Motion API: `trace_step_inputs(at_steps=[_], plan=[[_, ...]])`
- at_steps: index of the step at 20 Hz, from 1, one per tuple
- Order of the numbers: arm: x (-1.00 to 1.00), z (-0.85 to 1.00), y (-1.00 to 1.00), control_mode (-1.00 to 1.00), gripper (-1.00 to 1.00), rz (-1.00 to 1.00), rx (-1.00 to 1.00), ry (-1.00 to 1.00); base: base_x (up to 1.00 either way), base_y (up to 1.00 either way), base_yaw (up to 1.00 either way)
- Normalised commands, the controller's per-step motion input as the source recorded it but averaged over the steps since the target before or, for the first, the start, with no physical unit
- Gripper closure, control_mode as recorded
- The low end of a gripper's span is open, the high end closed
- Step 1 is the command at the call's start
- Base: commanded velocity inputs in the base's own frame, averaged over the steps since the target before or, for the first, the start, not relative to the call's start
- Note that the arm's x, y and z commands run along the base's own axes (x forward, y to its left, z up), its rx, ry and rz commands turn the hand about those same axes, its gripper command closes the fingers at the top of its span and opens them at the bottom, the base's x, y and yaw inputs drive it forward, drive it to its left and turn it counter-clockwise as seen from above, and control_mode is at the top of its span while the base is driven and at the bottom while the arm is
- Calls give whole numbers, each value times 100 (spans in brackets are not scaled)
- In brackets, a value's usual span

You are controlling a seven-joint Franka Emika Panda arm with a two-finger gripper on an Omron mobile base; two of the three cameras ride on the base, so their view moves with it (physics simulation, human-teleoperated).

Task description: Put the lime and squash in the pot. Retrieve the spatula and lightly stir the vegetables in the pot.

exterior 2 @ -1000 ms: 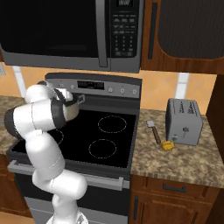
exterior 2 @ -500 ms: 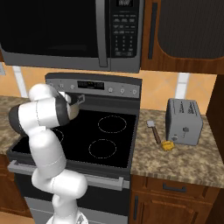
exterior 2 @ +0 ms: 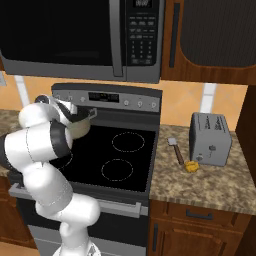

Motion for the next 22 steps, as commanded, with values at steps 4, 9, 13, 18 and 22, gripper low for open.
trace_step_inputs(at_steps=[4, 9, 13, 18, 22], plan=[[-98, 34, -54, -100, -100, 0, 0, 2, 0, 0, 0], [-100, 0, -87, -100, -100, 0, -6, 10, 0, 0, 0], [-71, 0, -100, -100, -100, -1, -10, 28, 0, 0, 0], [-8, 9, -100, -100, -100, -11, -28, 27, 0, 0, 0], [12, 20, -100, -100, -100, -27, -32, 30, 0, 0, 0]])
